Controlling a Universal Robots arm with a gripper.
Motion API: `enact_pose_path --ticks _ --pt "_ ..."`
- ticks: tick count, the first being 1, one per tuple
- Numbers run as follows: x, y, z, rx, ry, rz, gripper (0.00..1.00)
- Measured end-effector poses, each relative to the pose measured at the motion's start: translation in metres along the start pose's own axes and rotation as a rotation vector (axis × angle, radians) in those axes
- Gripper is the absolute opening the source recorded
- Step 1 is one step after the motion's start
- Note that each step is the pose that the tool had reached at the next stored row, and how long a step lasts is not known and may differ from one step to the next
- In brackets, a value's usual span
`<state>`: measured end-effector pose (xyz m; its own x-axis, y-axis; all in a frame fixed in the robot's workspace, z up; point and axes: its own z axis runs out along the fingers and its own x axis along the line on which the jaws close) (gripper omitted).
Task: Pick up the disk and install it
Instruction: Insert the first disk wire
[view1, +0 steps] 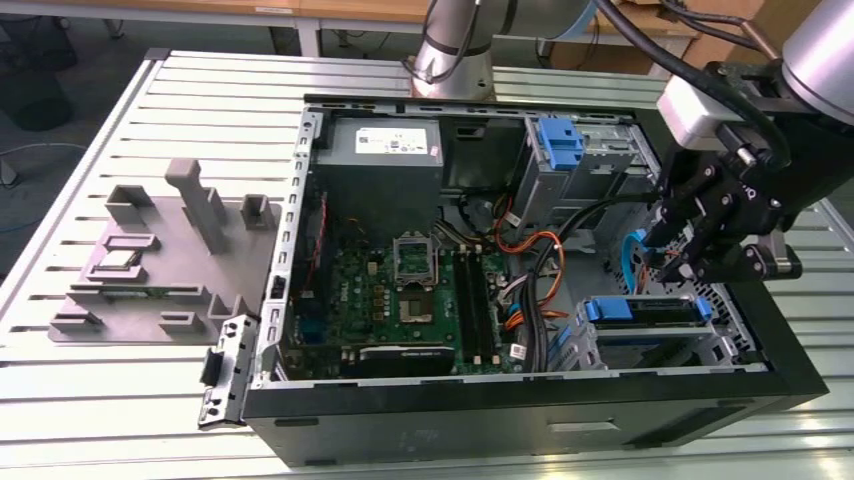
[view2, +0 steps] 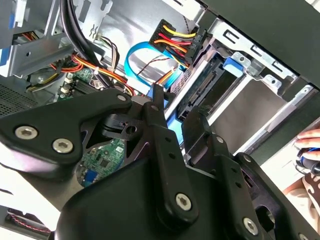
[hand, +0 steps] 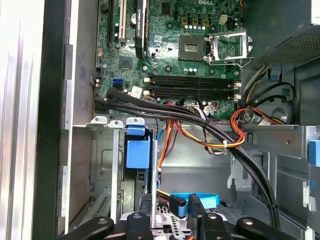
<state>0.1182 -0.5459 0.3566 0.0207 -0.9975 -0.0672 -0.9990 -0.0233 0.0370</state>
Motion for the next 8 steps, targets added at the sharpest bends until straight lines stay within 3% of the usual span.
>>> enact_pose_path --ticks 8 --pt "0.0002 0.0001 0.0027 0.0 0.0004 0.0 0.42"
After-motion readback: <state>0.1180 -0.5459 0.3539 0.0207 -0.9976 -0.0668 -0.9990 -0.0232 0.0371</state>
